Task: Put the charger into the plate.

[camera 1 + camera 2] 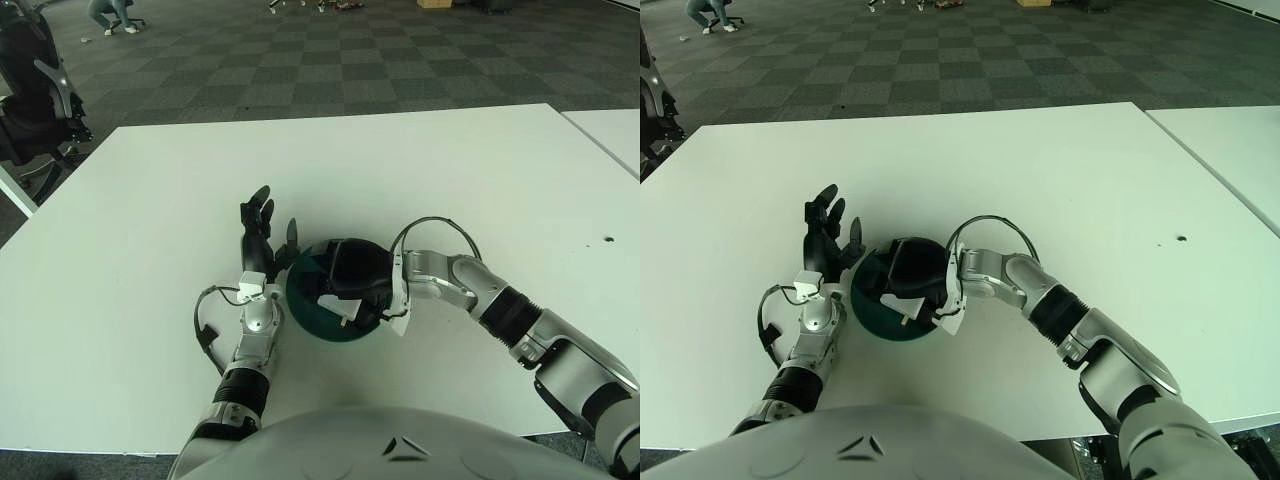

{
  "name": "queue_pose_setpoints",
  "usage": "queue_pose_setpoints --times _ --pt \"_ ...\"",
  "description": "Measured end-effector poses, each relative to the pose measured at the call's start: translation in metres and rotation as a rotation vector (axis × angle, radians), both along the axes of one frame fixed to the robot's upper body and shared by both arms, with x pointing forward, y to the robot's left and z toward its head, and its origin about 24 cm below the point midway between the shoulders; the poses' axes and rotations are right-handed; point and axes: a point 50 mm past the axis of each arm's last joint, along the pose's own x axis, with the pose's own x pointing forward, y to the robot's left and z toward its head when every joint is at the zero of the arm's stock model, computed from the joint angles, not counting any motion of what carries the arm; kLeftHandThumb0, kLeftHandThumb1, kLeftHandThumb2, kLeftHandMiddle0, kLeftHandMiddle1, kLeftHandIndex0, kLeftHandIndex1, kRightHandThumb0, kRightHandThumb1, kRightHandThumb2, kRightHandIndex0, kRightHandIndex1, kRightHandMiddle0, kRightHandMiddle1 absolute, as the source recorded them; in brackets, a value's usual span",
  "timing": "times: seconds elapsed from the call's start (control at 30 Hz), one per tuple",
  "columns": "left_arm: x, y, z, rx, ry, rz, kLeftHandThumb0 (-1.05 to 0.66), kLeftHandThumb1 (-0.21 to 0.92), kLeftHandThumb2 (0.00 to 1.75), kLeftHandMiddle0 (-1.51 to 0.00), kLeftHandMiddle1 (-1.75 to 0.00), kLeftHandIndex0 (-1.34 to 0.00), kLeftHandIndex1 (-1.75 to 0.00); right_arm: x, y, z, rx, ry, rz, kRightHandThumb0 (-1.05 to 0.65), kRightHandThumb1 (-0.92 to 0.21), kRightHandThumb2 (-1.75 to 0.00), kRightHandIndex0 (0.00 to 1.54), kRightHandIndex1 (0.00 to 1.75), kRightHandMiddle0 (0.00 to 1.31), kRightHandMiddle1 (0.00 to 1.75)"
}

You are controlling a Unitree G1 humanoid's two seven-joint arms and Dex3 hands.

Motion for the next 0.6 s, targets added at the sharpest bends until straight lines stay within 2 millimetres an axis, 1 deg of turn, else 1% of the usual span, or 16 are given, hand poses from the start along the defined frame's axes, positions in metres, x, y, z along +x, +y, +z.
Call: queue_pose_setpoints --times 0.17,0.3,0.43,0.6 --pt "0.0 -0.002 0.001 0.017 -0.005 0.013 -0.74 0.92 0.63 -0.25 -0.32 0.0 -0.73 0.002 0.004 -0.004 0.054 -0.007 0.023 -0.39 -0.65 -0.89 1.13 1.75 0.37 1.75" --pt "0.0 -0.004 0.002 0.026 -0.01 0.008 -0.77 0.92 0.64 -0.27 -0.32 0.0 -0.71 0.008 0.004 -0.005 0.069 -0.007 0.021 -0.39 -0.65 -0.89 1.11 1.75 0.37 1.75" --pt "0.0 -0.006 0.003 0.021 -0.012 0.005 -0.77 0.92 0.66 -0.28 -0.33 0.0 -0.71 0.014 0.005 -0.006 0.078 0.02 -0.004 -0.39 -0.64 -0.9 1.05 1.75 0.37 1.75" --pt "0.005 -0.006 0.003 0.012 -0.006 0.005 -0.72 0.92 0.67 -0.31 -0.39 0.0 -0.85 0.016 0.004 -0.007 0.095 0.058 -0.026 -0.39 -0.67 -0.87 0.91 1.75 0.35 1.75"
